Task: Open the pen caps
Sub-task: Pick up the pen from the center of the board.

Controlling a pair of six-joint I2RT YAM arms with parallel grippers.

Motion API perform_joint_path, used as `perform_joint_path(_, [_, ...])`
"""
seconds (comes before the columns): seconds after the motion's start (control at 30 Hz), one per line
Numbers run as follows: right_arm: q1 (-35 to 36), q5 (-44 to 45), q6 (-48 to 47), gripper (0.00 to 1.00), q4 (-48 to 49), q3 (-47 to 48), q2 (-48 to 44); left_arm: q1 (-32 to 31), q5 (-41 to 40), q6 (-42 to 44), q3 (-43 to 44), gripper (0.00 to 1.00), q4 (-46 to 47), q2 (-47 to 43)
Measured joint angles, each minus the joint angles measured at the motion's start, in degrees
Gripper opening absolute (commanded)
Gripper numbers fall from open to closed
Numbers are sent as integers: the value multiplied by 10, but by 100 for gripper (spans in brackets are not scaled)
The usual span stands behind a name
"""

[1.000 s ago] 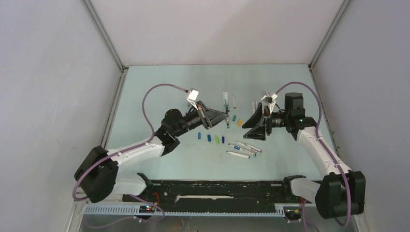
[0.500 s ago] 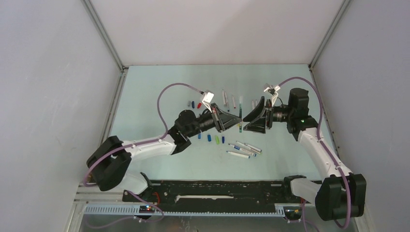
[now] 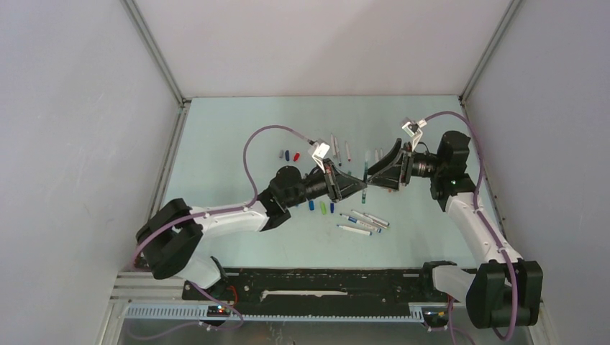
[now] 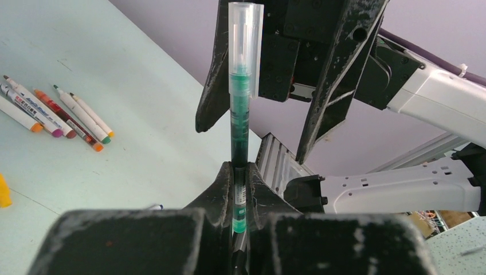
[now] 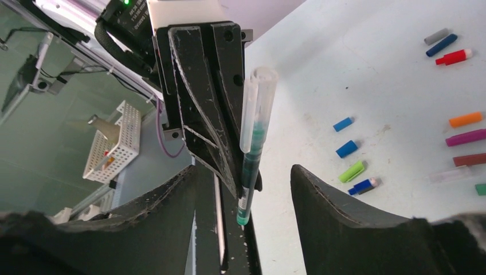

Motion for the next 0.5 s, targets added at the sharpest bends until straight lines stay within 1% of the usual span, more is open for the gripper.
perform_joint_path(0.1, [0,4,29,54,17,-3,0,-3,-3,4,0,0,-3,3])
perform_joint_path(0.23, [5,12,53,38,35,-4,0,-5,-7,4,2,0,-4,7])
perform_joint_path(0.4, [18,19,68,30,47,-11,0,-9,-12,4,13,0,-4,10])
perform_joint_path(0.5, [22,24,68,17,48,-12,0,-12,-13,4,15,0,-4,10])
